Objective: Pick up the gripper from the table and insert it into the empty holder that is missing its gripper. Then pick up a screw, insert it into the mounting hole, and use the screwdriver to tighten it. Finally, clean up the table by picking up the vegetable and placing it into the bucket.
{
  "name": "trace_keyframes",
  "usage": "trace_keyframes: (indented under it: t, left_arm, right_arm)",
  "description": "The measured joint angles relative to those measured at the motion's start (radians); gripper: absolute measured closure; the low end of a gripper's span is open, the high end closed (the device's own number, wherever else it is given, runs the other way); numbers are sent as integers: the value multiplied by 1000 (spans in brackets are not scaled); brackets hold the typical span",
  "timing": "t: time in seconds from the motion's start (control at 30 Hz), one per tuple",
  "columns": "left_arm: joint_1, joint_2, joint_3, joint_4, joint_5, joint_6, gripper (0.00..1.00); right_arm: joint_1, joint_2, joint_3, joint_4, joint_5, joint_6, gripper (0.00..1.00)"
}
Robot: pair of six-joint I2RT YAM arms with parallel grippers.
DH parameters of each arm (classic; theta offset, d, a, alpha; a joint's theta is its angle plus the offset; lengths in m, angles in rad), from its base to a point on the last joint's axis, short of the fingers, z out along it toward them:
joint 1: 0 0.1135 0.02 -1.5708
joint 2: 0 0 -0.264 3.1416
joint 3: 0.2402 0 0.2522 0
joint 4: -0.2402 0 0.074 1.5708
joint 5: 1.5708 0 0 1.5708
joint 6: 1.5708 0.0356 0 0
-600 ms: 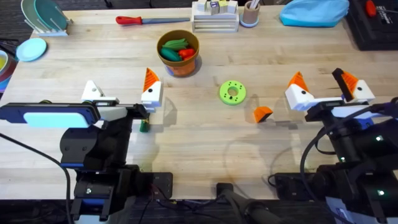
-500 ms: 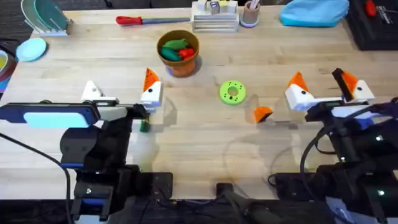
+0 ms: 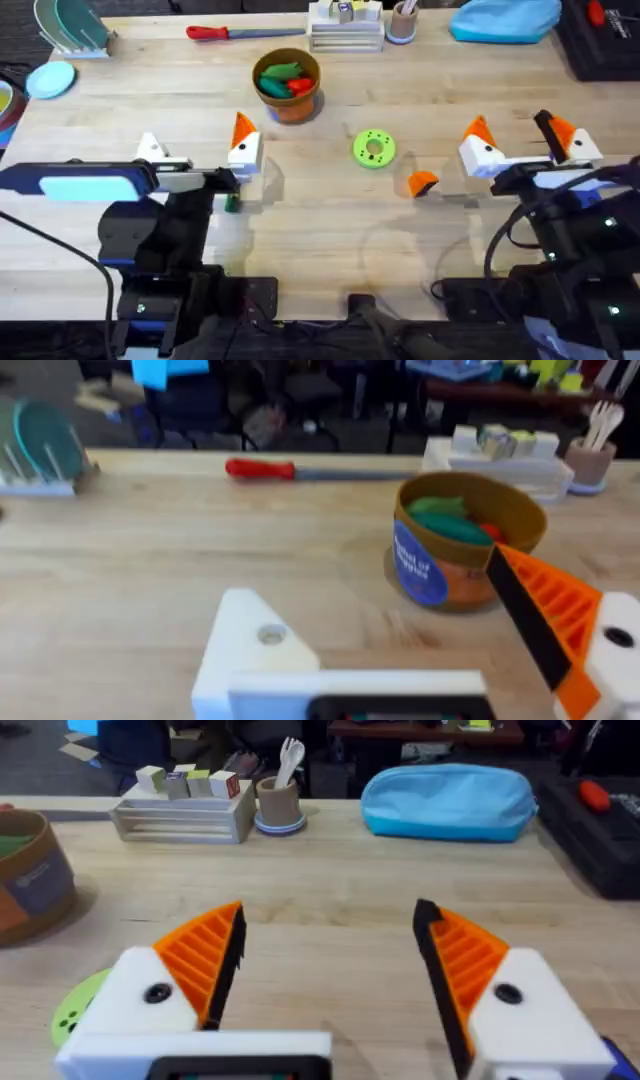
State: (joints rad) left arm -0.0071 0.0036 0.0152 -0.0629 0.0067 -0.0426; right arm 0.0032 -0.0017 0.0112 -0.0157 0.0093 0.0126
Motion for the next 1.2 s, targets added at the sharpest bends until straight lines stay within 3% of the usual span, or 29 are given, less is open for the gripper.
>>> trace_keyframes:
  t: [0.1, 0.23, 0.5, 0.57, 0.67, 0.9, 0.97, 1.13, 1.2]
  left_arm:
    - [0, 10, 64, -144, 0, -27, 8]
    - [0, 93, 263, -378, -1, -43, 8]
    - [0, 493, 686, -828, -3, -49, 9]
    - [0, 605, 738, -867, -3, -49, 7]
    - [0, 770, 775, -834, -3, -49, 8]
    - [0, 1070, 782, -835, -3, -49, 8]
    - [0, 1137, 782, -835, -2, -59, 159]
    - [0, 1215, 782, -823, 0, -63, 942]
    - [-3, 1209, 782, -816, 0, -64, 994]
  right_arm:
    - [0, 0, 42, -80, -3, 17, 9]
    - [0, 18, 172, -267, -7, 30, 8]
    - [0, 207, 515, -688, -30, 36, 9]
    - [0, 275, 577, -751, -31, 36, 9]
    - [0, 366, 639, -786, -33, 37, 7]
    - [0, 444, 667, -778, -33, 37, 9]
    - [0, 444, 667, -778, -33, 37, 8]
    - [0, 444, 667, -778, -33, 37, 9]
    - [0, 444, 667, -777, -33, 37, 9]
